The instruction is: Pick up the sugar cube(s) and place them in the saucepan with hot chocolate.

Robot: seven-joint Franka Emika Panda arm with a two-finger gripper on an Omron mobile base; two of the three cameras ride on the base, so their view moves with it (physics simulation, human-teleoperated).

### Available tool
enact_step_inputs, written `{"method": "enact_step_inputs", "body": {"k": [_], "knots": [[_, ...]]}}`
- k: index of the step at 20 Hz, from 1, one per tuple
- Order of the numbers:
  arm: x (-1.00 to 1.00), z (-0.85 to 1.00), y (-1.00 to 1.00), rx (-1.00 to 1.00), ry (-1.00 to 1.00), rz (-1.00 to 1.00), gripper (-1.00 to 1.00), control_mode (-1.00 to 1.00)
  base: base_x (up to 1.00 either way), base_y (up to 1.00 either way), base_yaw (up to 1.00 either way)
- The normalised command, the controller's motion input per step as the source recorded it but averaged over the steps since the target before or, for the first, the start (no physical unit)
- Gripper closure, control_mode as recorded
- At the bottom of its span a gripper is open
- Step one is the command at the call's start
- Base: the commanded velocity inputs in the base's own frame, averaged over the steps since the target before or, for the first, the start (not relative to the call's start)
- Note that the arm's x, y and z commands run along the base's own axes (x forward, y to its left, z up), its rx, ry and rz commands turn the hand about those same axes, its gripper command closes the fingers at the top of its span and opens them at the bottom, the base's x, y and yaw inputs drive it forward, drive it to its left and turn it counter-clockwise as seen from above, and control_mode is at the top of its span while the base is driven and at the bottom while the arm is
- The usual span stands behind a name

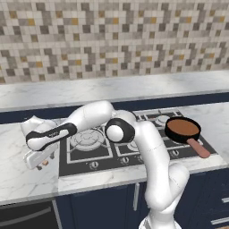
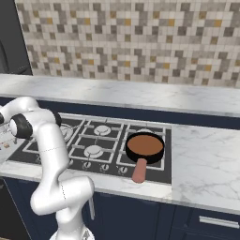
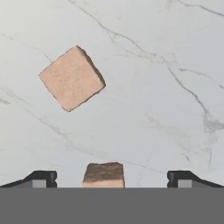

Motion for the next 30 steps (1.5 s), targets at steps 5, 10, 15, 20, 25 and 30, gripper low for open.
{"method": "enact_step_inputs", "body": {"k": [5,10,15,20,25,30], "knots": [[0.0,-0.11,0.0,0.01,0.0,0.0,1.0,-1.0,0.0,0.0,0.0],[0.0,0.0,0.0,0.0,0.0,0.0,1.0,-1.0,0.0,0.0,0.0],[0.0,0.0,0.0,0.0,0.0,0.0,1.0,-1.0,0.0,0.0,0.0],[0.0,0.32,-0.4,0.0,0.0,-0.11,1.0,-1.0,0.0,0.0,0.0],[-0.09,0.99,-0.89,0.02,0.0,-0.34,1.0,-1.0,0.0,0.0,0.0],[-0.16,0.85,-1.0,0.02,-0.01,-0.4,1.0,-1.0,0.0,0.0,0.0]]}}
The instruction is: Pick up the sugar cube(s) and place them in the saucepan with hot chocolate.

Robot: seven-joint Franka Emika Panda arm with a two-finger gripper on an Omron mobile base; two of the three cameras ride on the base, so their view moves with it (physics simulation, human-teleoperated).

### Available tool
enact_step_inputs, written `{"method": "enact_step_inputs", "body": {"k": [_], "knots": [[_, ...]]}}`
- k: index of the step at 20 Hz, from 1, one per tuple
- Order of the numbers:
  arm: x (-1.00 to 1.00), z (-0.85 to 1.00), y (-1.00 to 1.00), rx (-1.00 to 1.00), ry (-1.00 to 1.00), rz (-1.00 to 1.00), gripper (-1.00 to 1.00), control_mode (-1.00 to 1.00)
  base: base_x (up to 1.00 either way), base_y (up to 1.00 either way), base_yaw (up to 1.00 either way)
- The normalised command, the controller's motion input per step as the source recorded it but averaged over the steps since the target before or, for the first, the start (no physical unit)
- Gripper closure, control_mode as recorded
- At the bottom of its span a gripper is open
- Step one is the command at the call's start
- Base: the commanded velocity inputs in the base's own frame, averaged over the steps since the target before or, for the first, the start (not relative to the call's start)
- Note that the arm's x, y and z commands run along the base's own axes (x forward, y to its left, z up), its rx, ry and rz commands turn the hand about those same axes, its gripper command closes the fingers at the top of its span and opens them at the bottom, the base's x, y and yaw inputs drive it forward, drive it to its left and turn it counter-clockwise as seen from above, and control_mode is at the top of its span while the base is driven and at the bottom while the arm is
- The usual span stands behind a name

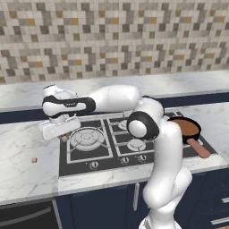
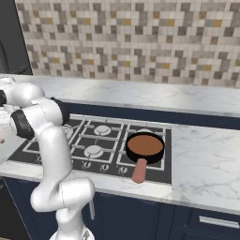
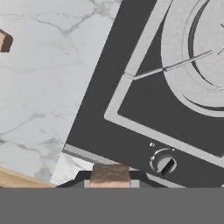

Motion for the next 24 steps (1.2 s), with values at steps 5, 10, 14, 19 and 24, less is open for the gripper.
{"method": "enact_step_inputs", "body": {"k": [5,10,14,19,24], "knots": [[-0.23,0.69,-1.0,0.04,-0.03,-0.31,1.0,-1.0,0.0,0.0,0.0],[-0.04,0.31,-1.0,0.02,-0.04,-0.39,1.0,-1.0,0.0,0.0,0.0],[0.0,0.0,-1.0,-0.05,-0.01,-0.49,1.0,-1.0,0.0,0.0,0.0],[0.06,0.21,-1.0,-0.17,0.0,-0.48,1.0,-1.0,0.0,0.0,0.0],[0.23,0.47,-1.0,-0.24,0.0,-0.36,1.0,-1.0,0.0,0.0,0.0]]}}
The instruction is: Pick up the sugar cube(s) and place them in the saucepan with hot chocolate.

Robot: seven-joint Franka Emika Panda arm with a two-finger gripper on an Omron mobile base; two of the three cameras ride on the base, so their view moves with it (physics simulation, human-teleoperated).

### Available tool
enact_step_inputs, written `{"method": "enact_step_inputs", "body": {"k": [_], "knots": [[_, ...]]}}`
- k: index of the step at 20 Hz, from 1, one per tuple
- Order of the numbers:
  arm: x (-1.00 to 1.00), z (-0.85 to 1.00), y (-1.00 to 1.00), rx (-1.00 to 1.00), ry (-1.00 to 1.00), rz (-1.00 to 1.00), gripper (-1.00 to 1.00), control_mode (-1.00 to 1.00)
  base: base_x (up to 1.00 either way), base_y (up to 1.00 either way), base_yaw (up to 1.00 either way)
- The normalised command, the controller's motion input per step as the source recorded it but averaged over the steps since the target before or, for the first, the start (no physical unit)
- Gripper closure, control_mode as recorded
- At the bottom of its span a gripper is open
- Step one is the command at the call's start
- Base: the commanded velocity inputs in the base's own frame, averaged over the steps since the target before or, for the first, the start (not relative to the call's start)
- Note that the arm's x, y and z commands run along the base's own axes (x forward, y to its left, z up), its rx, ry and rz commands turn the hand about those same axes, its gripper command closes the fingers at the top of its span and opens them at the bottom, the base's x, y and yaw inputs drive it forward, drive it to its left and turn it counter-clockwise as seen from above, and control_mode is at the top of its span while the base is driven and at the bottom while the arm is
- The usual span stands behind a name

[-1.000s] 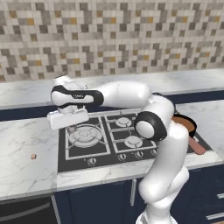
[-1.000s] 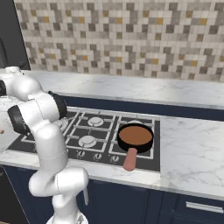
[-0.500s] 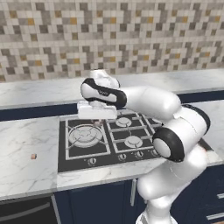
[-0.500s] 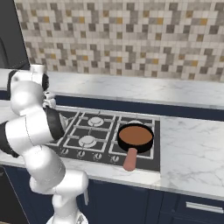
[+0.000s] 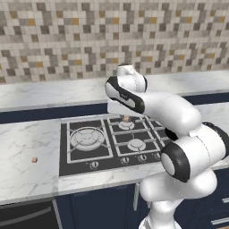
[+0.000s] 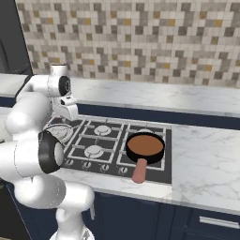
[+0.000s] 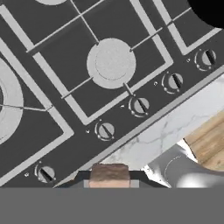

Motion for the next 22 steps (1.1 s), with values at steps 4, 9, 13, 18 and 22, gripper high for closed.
{"method": "enact_step_inputs", "body": {"k": [4,9,13,18,22], "knots": [[0.33,0.19,-1.0,-0.26,0.0,-0.31,1.0,-1.0,0.0,0.0,0.0],[0.1,0.0,-1.0,-0.13,0.01,-0.28,1.0,-1.0,0.0,0.0,0.0],[0.07,-0.07,-1.0,0.0,0.06,-0.29,1.0,-1.0,0.0,0.0,0.0],[0.15,-0.35,-1.0,0.07,0.07,-0.29,1.0,-1.0,0.0,0.0,0.0],[0.23,-0.23,-1.0,0.01,0.03,-0.08,1.0,-1.0,0.0,0.0,0.0]]}}
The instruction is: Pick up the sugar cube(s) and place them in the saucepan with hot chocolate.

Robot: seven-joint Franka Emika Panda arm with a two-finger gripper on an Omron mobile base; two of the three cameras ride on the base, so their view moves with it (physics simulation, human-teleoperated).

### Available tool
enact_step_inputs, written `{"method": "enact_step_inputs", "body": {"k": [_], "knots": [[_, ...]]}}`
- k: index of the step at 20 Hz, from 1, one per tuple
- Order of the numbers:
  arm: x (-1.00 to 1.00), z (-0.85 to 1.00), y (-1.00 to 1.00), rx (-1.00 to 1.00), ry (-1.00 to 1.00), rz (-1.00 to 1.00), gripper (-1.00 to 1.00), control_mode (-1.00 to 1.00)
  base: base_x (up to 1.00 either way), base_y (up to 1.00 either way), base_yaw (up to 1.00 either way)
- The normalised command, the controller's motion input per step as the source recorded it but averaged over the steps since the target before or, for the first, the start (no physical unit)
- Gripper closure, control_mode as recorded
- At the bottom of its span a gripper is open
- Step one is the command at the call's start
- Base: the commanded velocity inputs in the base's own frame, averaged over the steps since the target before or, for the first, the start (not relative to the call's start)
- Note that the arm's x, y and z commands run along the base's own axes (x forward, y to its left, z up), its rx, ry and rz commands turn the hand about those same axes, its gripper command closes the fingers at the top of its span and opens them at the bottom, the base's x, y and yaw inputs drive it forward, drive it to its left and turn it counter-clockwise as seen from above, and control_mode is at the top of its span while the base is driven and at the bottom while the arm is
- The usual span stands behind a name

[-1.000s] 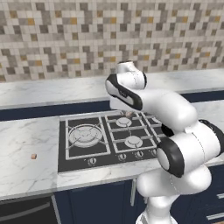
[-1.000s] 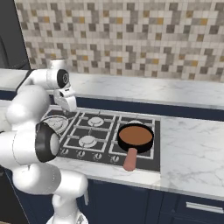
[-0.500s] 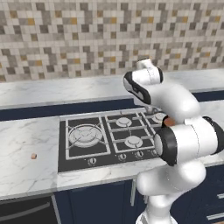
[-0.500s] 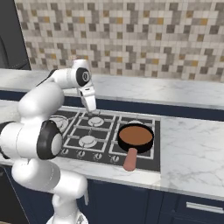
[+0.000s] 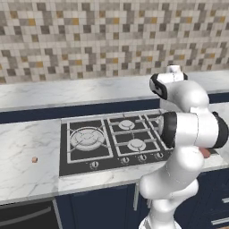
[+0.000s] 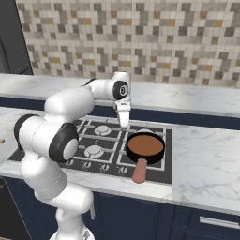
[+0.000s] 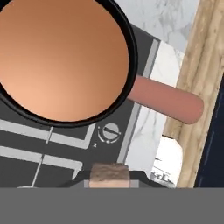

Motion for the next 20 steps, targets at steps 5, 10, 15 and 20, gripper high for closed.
{"method": "enact_step_inputs", "body": {"k": [5,10,15,20], "knots": [[0.16,-0.1,-0.93,0.09,-0.02,0.0,1.0,-1.0,0.0,0.0,0.0],[0.47,-0.38,-0.53,0.14,-0.11,0.06,1.0,-1.0,0.0,0.0,0.0],[0.47,-0.36,-0.23,0.11,-0.19,0.13,1.0,-1.0,0.0,0.0,0.0],[0.17,-0.36,-0.02,-0.03,0.01,0.04,1.0,-1.0,0.0,0.0,0.0]]}}
